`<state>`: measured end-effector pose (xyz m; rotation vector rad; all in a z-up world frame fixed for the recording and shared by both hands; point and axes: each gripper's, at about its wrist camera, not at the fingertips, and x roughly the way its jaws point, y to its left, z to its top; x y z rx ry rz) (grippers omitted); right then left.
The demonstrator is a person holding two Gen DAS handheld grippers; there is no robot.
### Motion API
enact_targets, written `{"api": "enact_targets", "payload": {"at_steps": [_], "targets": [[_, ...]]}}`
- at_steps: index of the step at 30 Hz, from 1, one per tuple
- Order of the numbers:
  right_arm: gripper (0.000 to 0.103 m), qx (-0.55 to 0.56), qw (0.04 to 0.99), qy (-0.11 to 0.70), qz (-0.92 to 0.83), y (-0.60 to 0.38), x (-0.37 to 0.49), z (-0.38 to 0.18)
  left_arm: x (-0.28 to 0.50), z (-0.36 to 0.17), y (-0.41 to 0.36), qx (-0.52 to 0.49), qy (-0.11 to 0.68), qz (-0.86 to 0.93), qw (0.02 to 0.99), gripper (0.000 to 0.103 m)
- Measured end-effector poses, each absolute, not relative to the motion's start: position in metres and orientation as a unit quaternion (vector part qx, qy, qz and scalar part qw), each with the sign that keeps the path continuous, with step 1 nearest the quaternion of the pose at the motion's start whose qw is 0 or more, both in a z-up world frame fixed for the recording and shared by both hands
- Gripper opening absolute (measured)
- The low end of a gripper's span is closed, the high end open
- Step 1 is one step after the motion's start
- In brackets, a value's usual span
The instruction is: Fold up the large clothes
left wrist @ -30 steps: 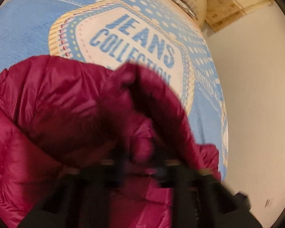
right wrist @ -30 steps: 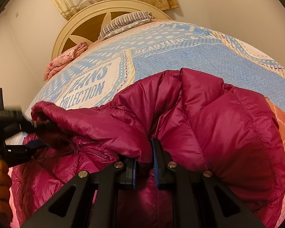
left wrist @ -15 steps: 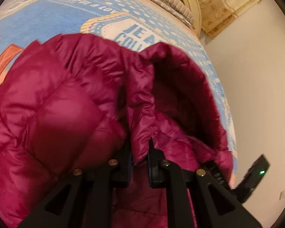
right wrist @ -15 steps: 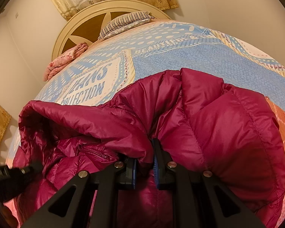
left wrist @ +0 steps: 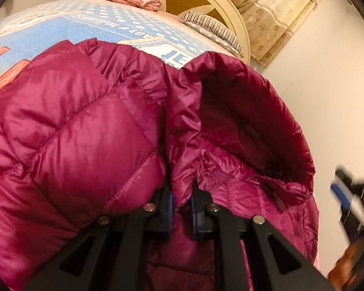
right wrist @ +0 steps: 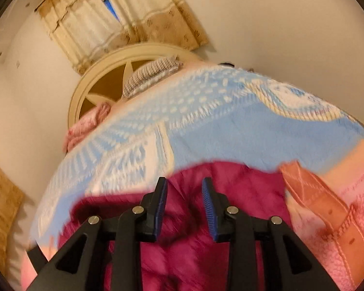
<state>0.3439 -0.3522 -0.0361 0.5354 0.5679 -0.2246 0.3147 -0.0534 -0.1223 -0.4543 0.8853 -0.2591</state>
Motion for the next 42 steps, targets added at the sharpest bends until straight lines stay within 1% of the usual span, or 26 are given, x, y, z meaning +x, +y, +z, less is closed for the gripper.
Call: {"api": "enact_targets", "payload": {"at_steps": [3,6,9,11,15,17,19,21,22,23,25,26,28,30,32,34,35,37,42], "targets": [[0.031,0.258,0.907,0.327,-0.059,-0.329,0.397,-0.040,0.314,-0.123,-0.055,-0.216,0.422,-0.126,0.871,0.016],[0.031,0.243,0.884,0.396,-0.045,-0.303,0.441,-0.062,0.311,-0.124,-0.057,-0.217,0.421,-0.130,0.871,0.016],[0.031,0.213,0.856,0.471,-0.025,-0.285,0.452,-0.090,0.307,-0.125,-0.053,-0.218,0.421,-0.134,0.870,0.016],[0.030,0.150,0.853,0.499,-0.019,-0.269,0.446,-0.108,0.305,-0.123,-0.053,-0.213,0.420,-0.133,0.872,0.017],[0.030,0.042,0.888,0.458,-0.017,-0.249,0.428,-0.122,0.296,-0.106,-0.054,-0.173,0.437,-0.142,0.871,0.019],[0.030,0.004,0.902,0.431,-0.028,-0.238,0.420,-0.126,0.284,-0.085,-0.049,-0.155,0.423,-0.144,0.881,0.021],[0.030,-0.001,0.904,0.427,-0.032,-0.239,0.419,-0.126,0.270,-0.056,-0.042,-0.138,0.389,-0.140,0.900,0.024],[0.030,0.008,0.905,0.425,-0.028,-0.242,0.419,-0.128,0.269,-0.027,-0.042,-0.133,0.364,-0.154,0.909,0.029],[0.030,0.013,0.906,0.423,-0.025,-0.242,0.419,-0.128,0.274,-0.011,-0.046,-0.128,0.351,-0.159,0.914,0.037],[0.030,0.017,0.906,0.421,-0.024,-0.243,0.419,-0.127,0.283,0.000,-0.053,-0.124,0.340,-0.162,0.918,0.050],[0.030,0.017,0.907,0.419,-0.023,-0.244,0.418,-0.125,0.310,0.010,-0.068,-0.115,0.337,-0.157,0.921,0.064],[0.030,0.017,0.908,0.419,-0.024,-0.245,0.418,-0.124,0.321,0.008,-0.073,-0.115,0.344,-0.156,0.919,0.064],[0.030,0.018,0.908,0.418,-0.023,-0.247,0.417,-0.124,0.352,-0.012,-0.086,-0.110,0.391,-0.151,0.901,0.064],[0.030,0.019,0.909,0.417,-0.023,-0.247,0.417,-0.124,0.366,-0.038,-0.089,-0.098,0.439,-0.116,0.886,0.060],[0.030,0.021,0.909,0.416,-0.021,-0.249,0.415,-0.124,0.366,-0.063,-0.078,-0.088,0.462,-0.083,0.879,0.050],[0.030,0.023,0.909,0.415,-0.019,-0.248,0.413,-0.124,0.357,-0.085,-0.061,-0.069,0.461,-0.053,0.883,0.050],[0.030,0.023,0.909,0.415,-0.019,-0.248,0.413,-0.124,0.352,-0.092,-0.056,-0.063,0.455,-0.048,0.887,0.052],[0.030,0.017,0.909,0.415,-0.020,-0.246,0.413,-0.123,0.341,-0.109,-0.046,-0.068,0.431,-0.069,0.897,0.053],[0.031,-0.019,0.908,0.418,-0.039,-0.236,0.414,-0.121,0.345,-0.107,-0.066,-0.013,0.423,-0.039,0.905,0.057]]}}
